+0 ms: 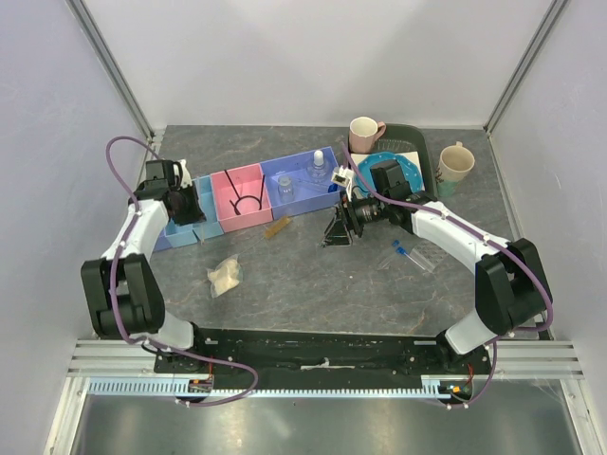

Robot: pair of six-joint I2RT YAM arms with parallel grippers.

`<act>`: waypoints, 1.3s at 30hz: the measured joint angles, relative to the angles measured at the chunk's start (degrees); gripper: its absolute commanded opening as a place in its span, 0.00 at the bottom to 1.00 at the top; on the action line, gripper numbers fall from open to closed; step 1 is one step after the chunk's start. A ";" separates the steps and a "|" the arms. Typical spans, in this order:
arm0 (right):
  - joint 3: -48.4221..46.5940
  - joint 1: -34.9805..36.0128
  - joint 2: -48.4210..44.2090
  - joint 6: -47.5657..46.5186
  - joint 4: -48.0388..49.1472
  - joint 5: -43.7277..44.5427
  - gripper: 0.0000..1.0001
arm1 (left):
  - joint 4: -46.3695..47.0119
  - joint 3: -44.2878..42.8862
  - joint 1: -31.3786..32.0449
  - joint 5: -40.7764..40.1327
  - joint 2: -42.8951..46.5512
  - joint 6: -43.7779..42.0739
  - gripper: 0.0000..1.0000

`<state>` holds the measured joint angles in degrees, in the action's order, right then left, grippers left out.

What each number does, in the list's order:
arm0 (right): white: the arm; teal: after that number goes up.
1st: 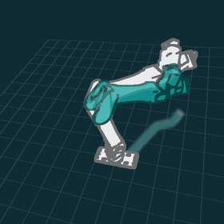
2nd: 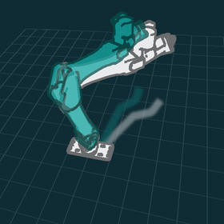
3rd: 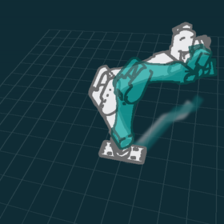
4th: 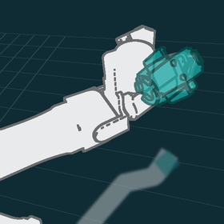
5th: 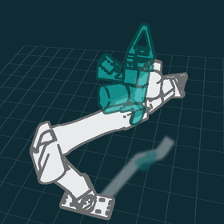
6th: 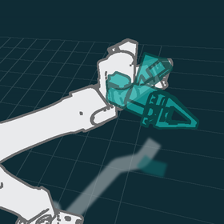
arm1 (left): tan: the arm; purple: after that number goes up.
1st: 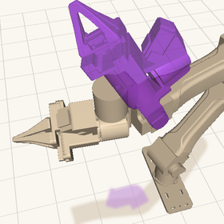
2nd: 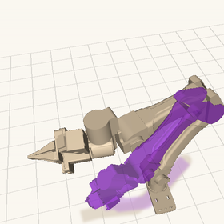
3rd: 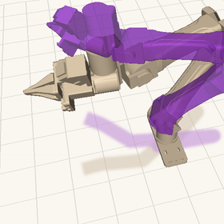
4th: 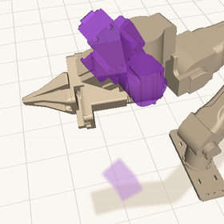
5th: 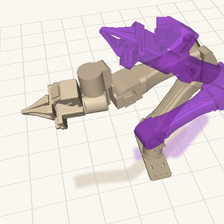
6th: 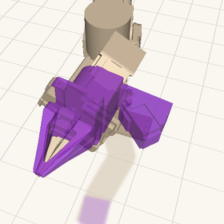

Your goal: Organize the chemistry lab equipment

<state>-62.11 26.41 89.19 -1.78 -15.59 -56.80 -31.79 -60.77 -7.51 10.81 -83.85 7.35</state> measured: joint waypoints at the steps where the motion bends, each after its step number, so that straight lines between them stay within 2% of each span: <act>1: 0.00 -0.02 0.00 -0.02 -0.02 0.00 0.68 | -0.04 -0.42 -0.20 0.00 -1.31 -0.28 0.03; 10: -0.11 -0.02 0.00 -0.22 -0.39 0.07 0.68 | -2.34 -5.01 -0.52 0.22 -9.66 -0.98 0.09; 16: -0.81 -0.02 0.02 -0.20 -0.59 -0.13 0.68 | -3.37 -8.33 -0.52 0.17 -11.58 -0.90 0.24; 23: -1.36 -0.02 0.48 -0.20 -0.66 -0.15 0.68 | -4.92 -9.86 -0.52 -0.13 -13.29 -0.81 0.34; 26: -1.68 -0.02 0.81 -0.20 -0.74 -0.15 0.68 | -5.95 -10.01 -0.52 -0.22 -13.40 -0.79 0.41; 27: -1.70 -0.02 0.81 -0.20 -0.79 -0.15 0.68 | -6.16 -10.16 -0.52 -0.22 -13.40 -0.74 0.47; 29: -1.70 -0.02 0.81 -0.39 -0.83 -0.15 0.68 | -6.38 -10.49 -0.52 -0.22 -13.25 -0.61 0.53; 30: -1.75 -0.02 0.81 -0.68 -1.05 -0.15 0.68 | -6.40 -10.54 -0.52 -0.26 -12.79 -0.35 0.58; 34: -2.43 -0.02 0.83 -3.28 -3.08 0.13 0.68 | -6.21 -10.34 -0.52 -0.28 -7.87 0.22 0.66; 39: -4.02 -0.02 0.83 -8.39 -6.84 1.53 0.68 | -2.23 -6.80 -0.52 1.49 5.75 1.70 0.74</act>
<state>-66.13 26.39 90.02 -10.17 -22.44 -55.27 -34.02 -67.57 -8.03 12.29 -78.11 9.06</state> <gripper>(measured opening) 0.685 0.709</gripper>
